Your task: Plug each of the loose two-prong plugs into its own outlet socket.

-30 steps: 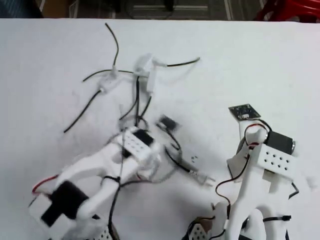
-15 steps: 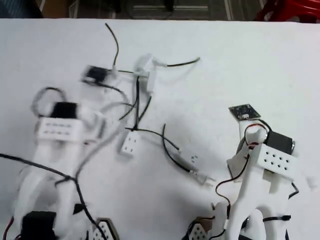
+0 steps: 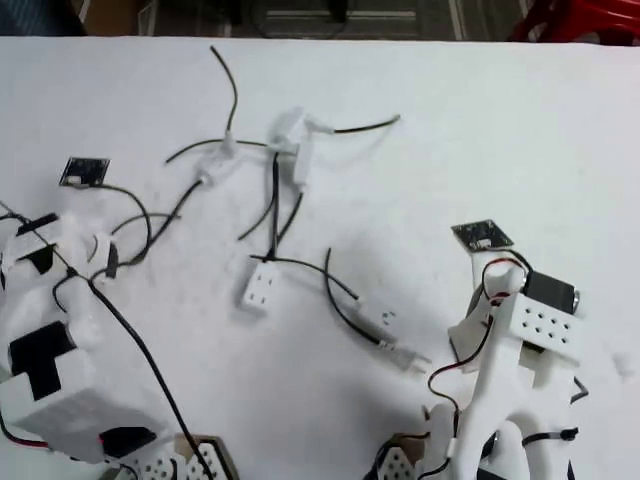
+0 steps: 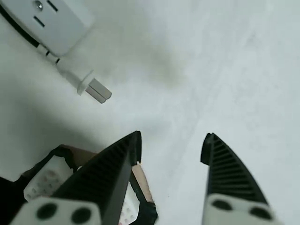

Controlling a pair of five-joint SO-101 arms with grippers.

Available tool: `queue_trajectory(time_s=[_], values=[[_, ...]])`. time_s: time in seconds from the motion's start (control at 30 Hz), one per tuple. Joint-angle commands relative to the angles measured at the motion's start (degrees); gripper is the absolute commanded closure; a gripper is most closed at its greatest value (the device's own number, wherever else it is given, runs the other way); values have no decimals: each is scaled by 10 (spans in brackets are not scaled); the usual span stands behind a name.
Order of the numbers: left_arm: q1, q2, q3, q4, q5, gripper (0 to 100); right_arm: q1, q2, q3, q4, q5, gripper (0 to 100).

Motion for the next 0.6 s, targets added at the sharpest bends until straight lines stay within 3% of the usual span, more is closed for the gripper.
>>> queue_trajectory(time_s=[0.0,0.23,0.37,0.57], values=[[-51,34,-23,-27,-71,874,0,-13,-4,-5,5,783],[-106,47,-18,-22,-107,596,0,-13,-3,-5,5,783],[-103,49,-17,11,-145,586,0,-13,-2,-5,4,783],[-73,49,-20,36,-147,586,0,-13,-2,-5,3,783]])
